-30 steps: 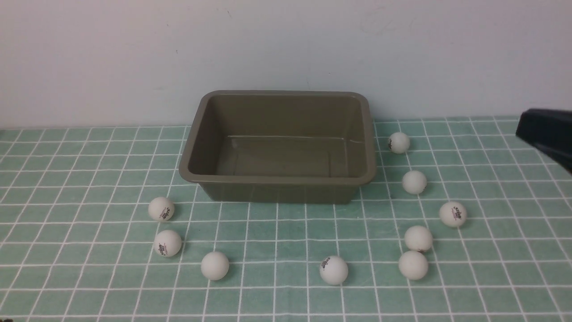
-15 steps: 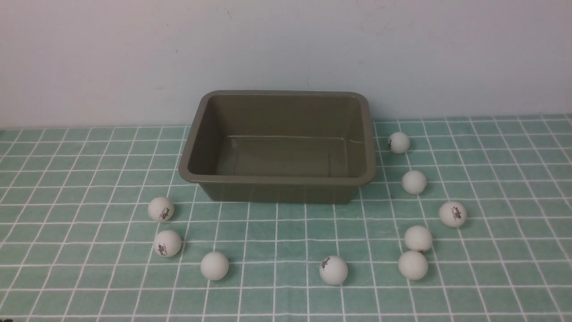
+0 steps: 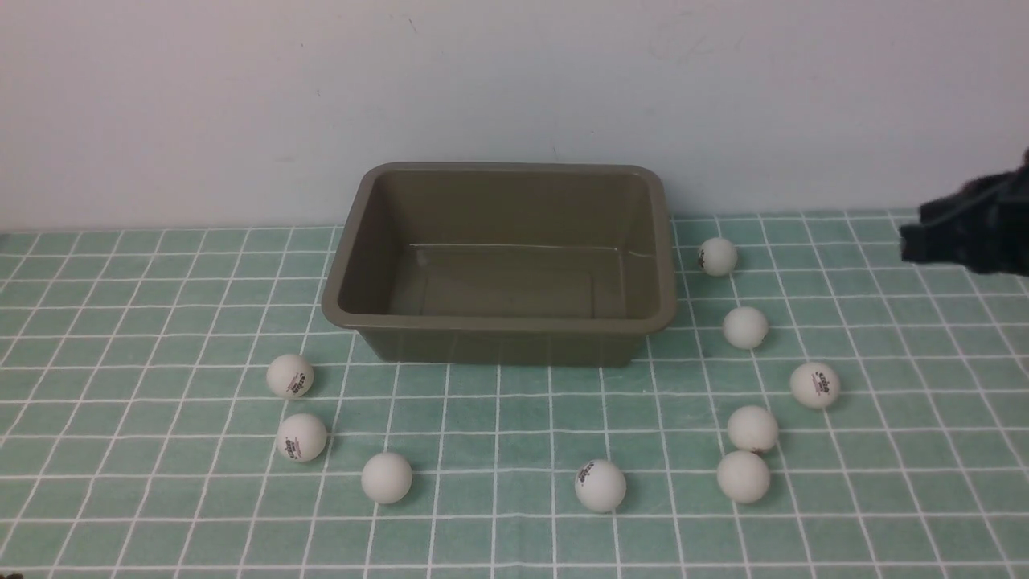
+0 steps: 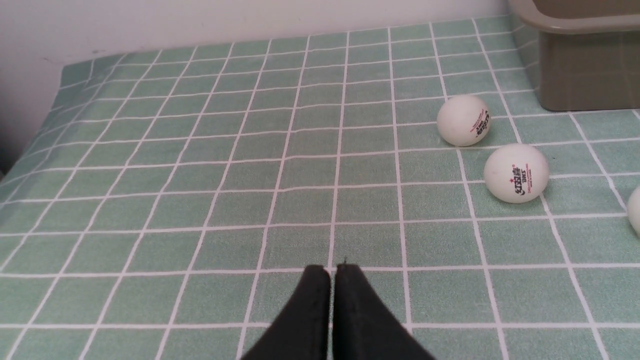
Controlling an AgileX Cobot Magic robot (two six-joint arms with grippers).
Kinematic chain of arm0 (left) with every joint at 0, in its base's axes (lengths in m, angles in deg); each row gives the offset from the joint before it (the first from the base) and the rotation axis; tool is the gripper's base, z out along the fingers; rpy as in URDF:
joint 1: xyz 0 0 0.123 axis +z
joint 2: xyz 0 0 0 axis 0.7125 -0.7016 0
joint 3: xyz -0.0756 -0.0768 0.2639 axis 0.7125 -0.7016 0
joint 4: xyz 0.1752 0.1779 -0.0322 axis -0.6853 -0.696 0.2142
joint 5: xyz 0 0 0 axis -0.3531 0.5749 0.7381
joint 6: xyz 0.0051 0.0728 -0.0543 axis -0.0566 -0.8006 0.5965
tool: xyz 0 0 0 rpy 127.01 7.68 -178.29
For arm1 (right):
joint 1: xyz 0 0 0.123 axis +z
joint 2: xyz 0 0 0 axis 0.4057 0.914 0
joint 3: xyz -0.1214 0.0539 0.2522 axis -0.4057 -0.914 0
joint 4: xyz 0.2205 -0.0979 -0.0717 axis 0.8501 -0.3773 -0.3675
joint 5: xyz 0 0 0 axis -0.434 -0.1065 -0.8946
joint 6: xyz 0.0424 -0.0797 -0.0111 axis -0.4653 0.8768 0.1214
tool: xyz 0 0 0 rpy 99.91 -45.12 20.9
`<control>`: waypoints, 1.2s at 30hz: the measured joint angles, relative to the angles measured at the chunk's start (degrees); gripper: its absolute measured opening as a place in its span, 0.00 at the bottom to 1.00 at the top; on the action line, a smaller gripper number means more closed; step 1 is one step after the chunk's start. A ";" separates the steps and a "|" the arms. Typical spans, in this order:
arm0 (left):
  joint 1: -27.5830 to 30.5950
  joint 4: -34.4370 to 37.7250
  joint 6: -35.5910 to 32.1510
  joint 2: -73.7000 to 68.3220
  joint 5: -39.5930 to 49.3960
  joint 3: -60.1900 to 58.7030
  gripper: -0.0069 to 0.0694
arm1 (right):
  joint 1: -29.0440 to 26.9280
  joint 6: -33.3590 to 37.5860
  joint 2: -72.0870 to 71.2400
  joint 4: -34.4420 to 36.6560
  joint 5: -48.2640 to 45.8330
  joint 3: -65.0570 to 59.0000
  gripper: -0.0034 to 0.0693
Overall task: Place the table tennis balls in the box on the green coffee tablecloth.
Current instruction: 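Reach for and grasp a ping pong ball on the table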
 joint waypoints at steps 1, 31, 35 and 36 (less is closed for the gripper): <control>0.00 0.00 0.00 0.00 0.00 0.00 0.09 | 0.35 1.16 1.82 0.87 -0.62 1.84 0.03; 0.00 0.00 0.00 0.00 0.00 0.00 0.09 | 1.13 -9.44 47.38 2.30 -5.37 39.16 0.03; 0.00 0.00 0.00 0.00 0.00 0.00 0.09 | 1.52 -9.44 48.47 2.17 -4.39 39.16 0.04; 0.00 0.00 0.00 0.00 0.00 0.00 0.09 | 1.67 -9.44 48.71 2.17 -4.29 39.16 0.04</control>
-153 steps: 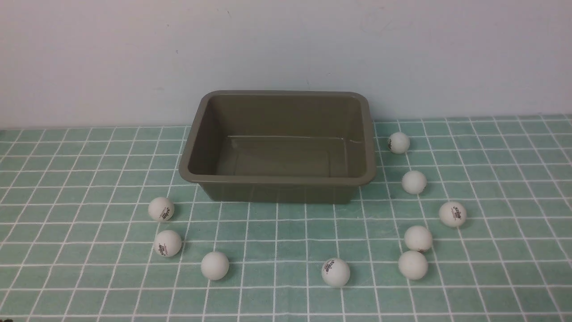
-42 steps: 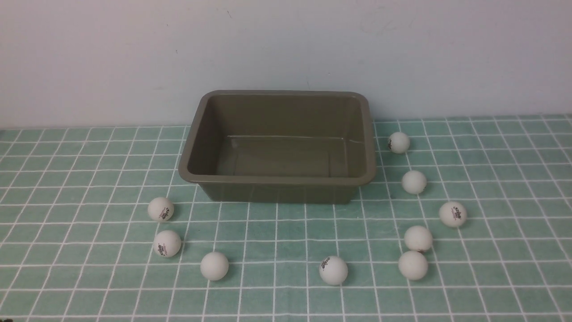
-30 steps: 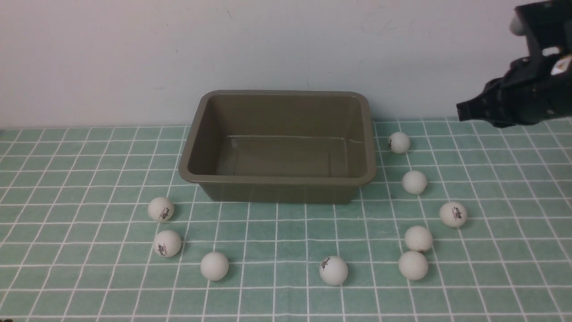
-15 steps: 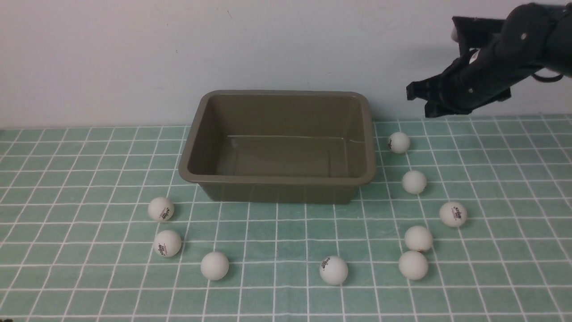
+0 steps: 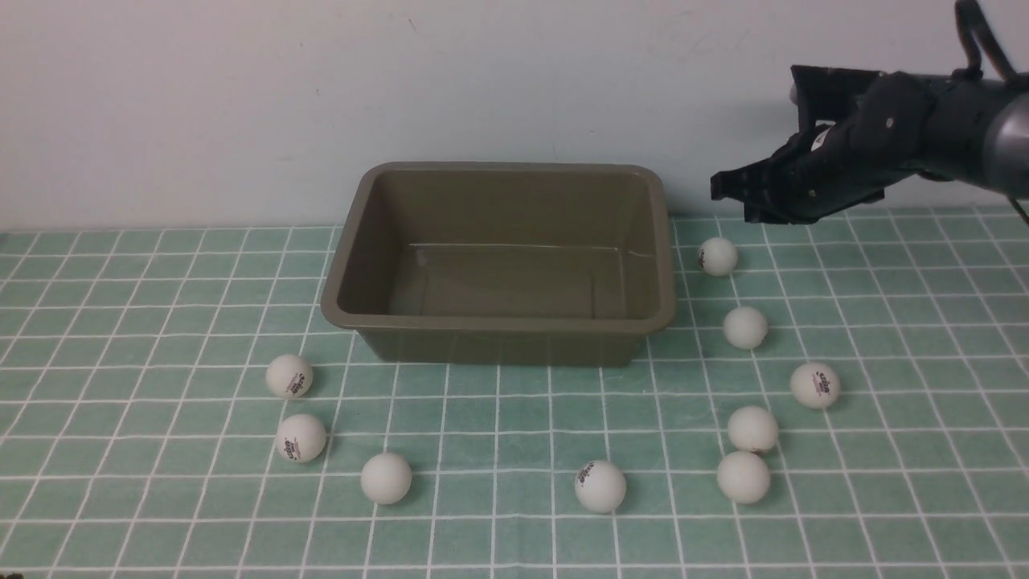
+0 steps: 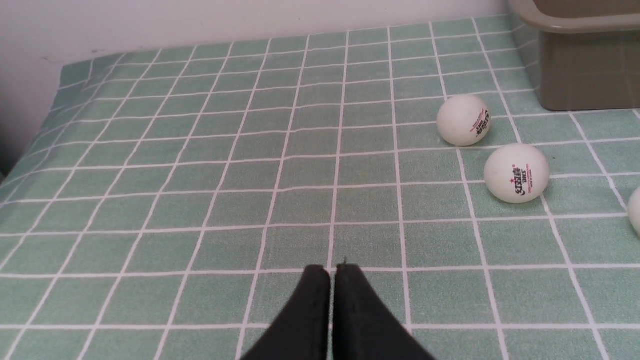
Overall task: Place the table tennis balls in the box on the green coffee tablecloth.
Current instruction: 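Reach for and grasp a ping pong ball on the table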
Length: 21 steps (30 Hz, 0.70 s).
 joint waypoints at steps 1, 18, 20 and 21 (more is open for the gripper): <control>0.00 0.00 0.00 0.00 0.00 0.00 0.09 | 0.06 0.00 0.15 0.00 0.00 0.00 0.04; 0.00 0.00 0.00 0.00 0.00 0.00 0.09 | 1.15 2.47 2.30 0.19 0.31 0.00 0.47; 0.00 0.00 0.00 0.00 0.00 0.00 0.09 | 1.15 2.59 2.49 0.19 0.32 0.00 0.57; 0.00 0.00 0.00 0.00 0.00 0.00 0.09 | 1.15 2.66 2.56 0.19 0.61 0.00 0.62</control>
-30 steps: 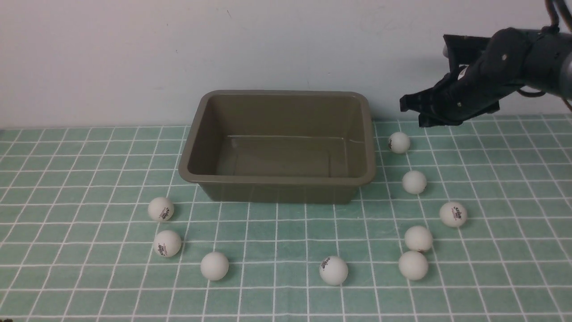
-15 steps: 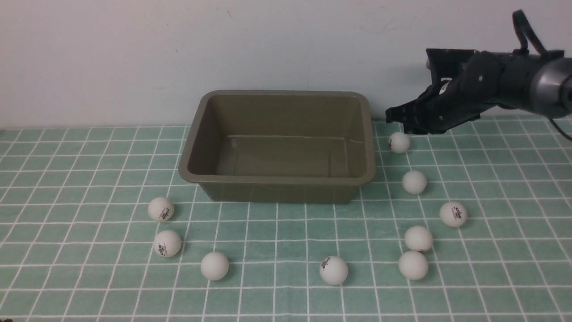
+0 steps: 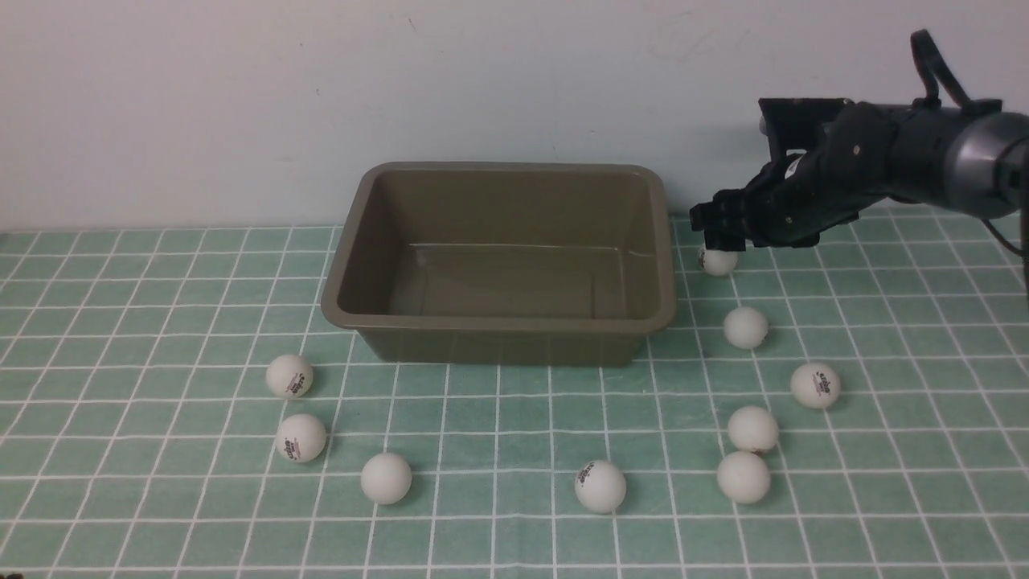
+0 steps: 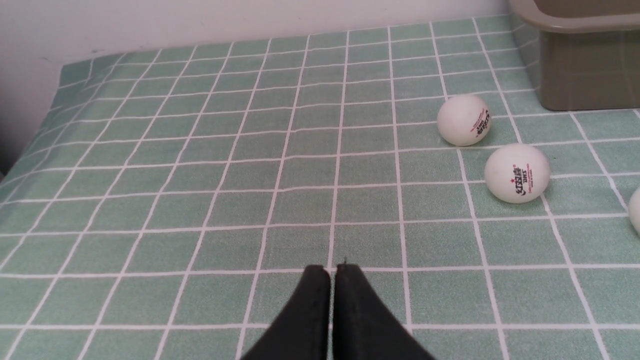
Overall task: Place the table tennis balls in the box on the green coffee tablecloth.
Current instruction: 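Reach for and grasp a ping pong ball on the table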
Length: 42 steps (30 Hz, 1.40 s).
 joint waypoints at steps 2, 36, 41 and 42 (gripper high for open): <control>0.00 0.00 0.00 0.00 0.00 0.00 0.09 | 0.00 0.00 0.11 0.00 0.72 0.00 0.67; 0.00 0.00 0.00 0.00 0.00 0.00 0.09 | 0.00 2.91 5.71 0.00 6.60 0.48 0.53; 0.00 0.00 0.00 0.00 0.00 0.00 0.09 | 0.00 2.91 5.71 0.00 6.64 0.48 0.53; 0.00 0.00 0.00 0.00 0.00 0.00 0.09 | 0.00 2.91 5.71 0.01 6.52 0.48 0.53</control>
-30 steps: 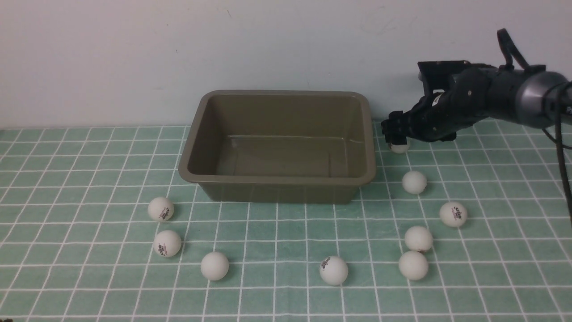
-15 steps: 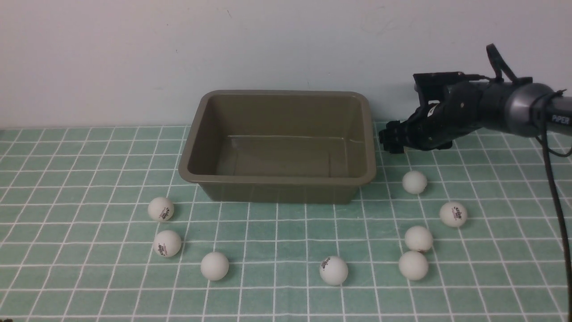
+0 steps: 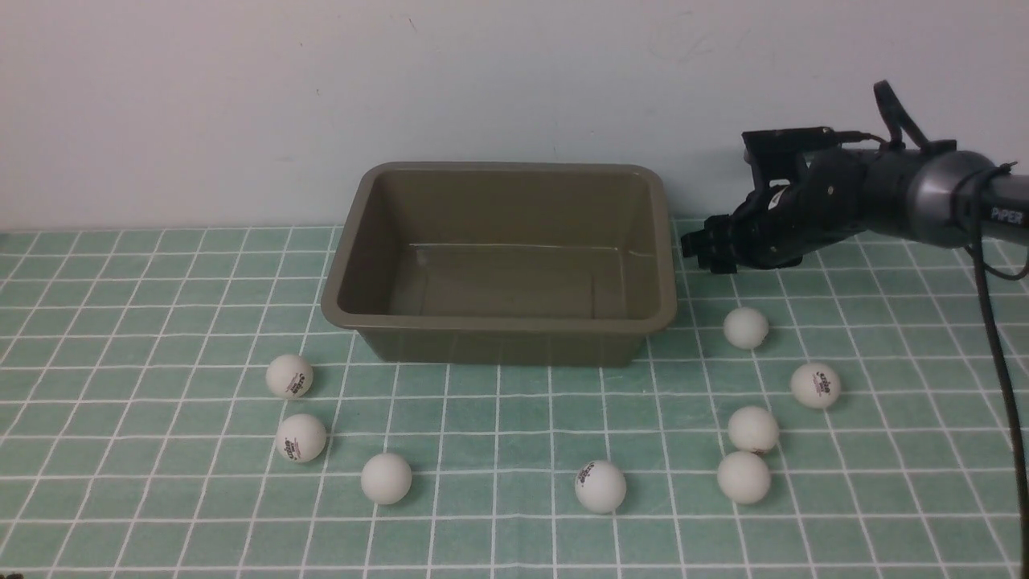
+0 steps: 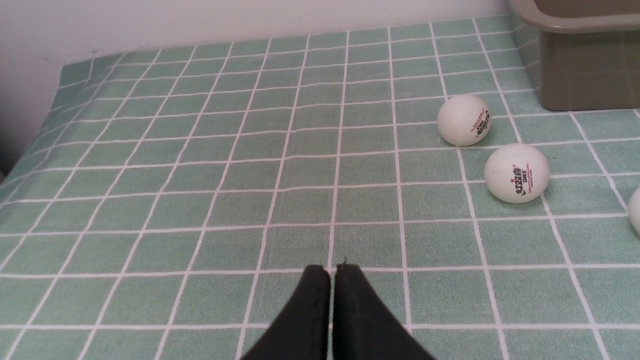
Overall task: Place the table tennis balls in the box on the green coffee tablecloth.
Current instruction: 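Reach for and grasp a ping pong ball on the table, then release the ping pong ball into the bin and lift the gripper away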
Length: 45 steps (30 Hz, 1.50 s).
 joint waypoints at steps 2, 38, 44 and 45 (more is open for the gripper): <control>0.00 0.00 0.00 0.00 0.00 0.00 0.09 | 0.00 0.20 -0.07 0.00 -0.43 0.00 0.53; 0.00 0.00 0.00 0.00 0.00 0.00 0.09 | 14.40 22.23 -6.69 20.43 -5.44 0.00 0.53; 0.00 0.00 0.00 0.00 0.00 0.00 0.09 | 14.52 22.41 -5.46 20.43 -4.70 0.00 0.53; 0.00 0.00 0.00 0.00 0.00 0.00 0.09 | 14.51 22.41 -5.31 20.43 -4.70 0.00 0.53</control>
